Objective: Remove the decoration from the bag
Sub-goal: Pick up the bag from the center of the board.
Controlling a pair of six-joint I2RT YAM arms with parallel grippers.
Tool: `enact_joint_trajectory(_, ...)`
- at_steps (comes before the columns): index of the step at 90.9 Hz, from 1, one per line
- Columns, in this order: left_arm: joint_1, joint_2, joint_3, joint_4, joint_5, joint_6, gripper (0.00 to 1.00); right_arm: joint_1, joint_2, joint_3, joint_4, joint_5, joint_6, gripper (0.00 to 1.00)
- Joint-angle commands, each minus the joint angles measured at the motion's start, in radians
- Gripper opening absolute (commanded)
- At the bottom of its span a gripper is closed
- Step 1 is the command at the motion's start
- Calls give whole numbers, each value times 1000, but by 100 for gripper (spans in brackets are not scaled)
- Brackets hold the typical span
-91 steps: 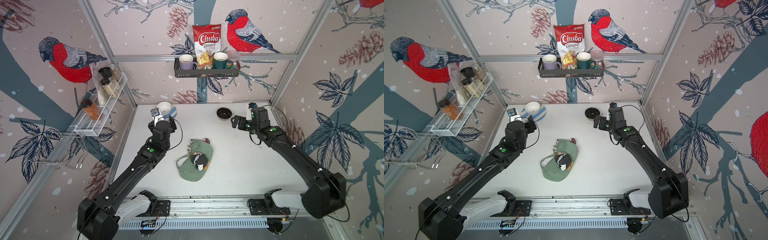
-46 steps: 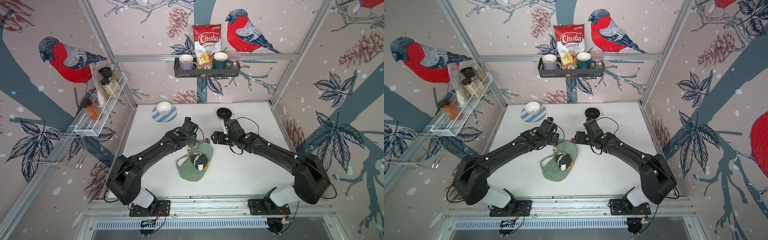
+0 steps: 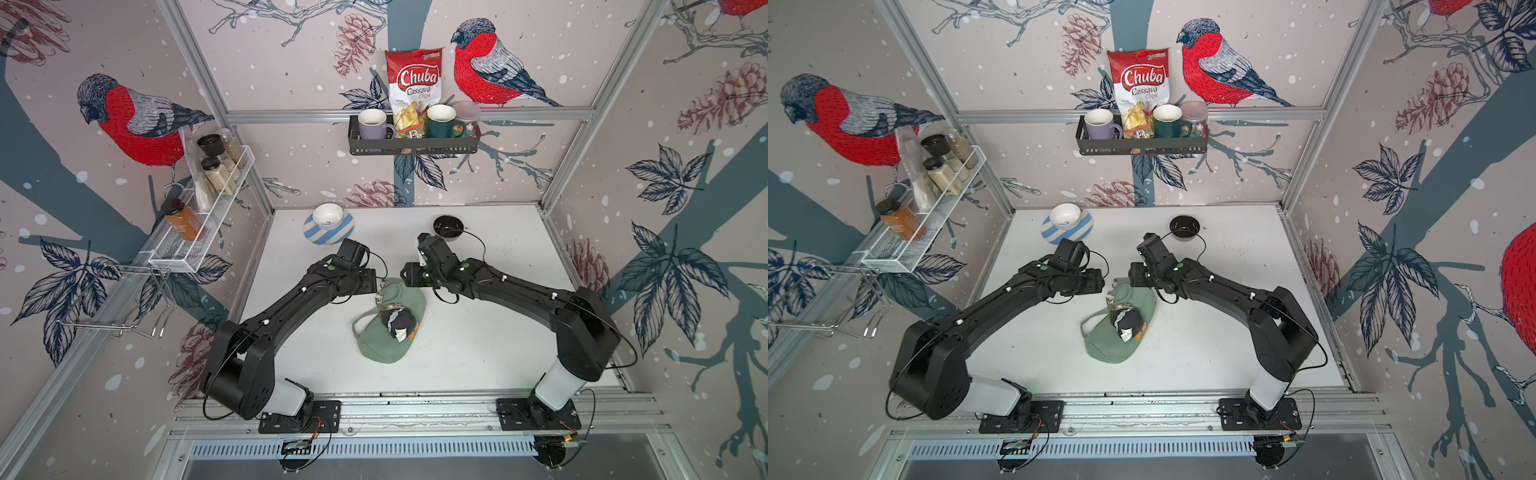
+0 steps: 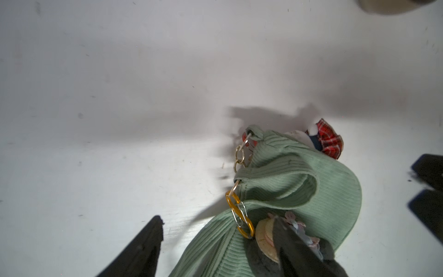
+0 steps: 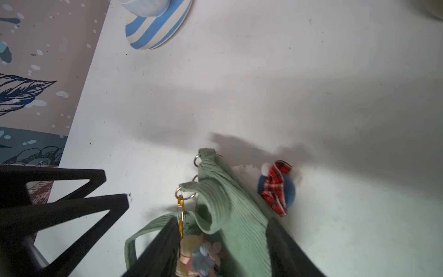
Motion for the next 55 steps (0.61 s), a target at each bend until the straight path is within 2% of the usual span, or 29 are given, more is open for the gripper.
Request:
enact_joint_trajectory(1,44,-82,-7,-71,45,-31,75,44,65,85,-137,144,6,56)
enact_joint_trajectory(23,146,-275,13,-143,67,-17,81,160,202,245,-319,378,-3,53)
enact_joint_trajectory(37,153,-307,28,-166,76,-2,83,189,277,305,-376,400,14,50)
enact_joint_trajectory(55,155,-301,20,-157,108,-1,88,193,334,354,-404,394,29,39)
